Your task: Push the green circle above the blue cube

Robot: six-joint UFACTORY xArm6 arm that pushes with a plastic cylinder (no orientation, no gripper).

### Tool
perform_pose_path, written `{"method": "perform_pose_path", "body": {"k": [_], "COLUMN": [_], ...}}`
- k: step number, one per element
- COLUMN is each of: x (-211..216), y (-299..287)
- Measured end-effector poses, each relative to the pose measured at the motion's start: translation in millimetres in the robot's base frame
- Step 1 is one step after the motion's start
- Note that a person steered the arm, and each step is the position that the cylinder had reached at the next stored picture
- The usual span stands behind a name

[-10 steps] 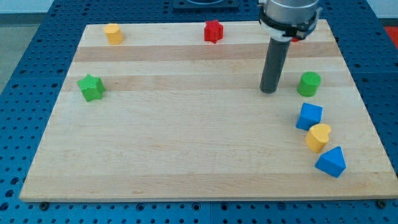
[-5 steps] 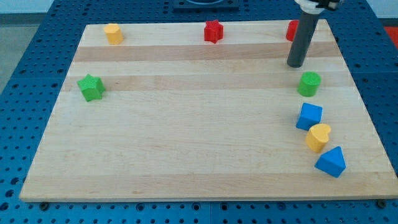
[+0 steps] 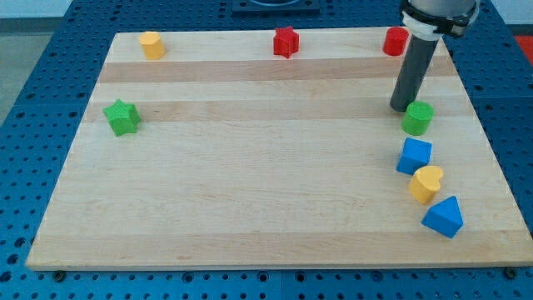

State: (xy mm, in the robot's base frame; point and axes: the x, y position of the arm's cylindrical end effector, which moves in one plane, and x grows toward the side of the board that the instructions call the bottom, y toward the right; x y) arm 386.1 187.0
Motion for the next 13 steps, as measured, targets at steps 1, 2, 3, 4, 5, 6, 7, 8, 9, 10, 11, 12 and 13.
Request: {"method": "perform_pose_path", "body": {"k": [1,2,3,4,5,6,7,8,9,10,11,12,13], "x": [-1,-2,-2,-2,-1,5,12,20,28,30,31,40,47], "y": [11,28,32,40,46,46,46,46,46,46,64,79,80]}}
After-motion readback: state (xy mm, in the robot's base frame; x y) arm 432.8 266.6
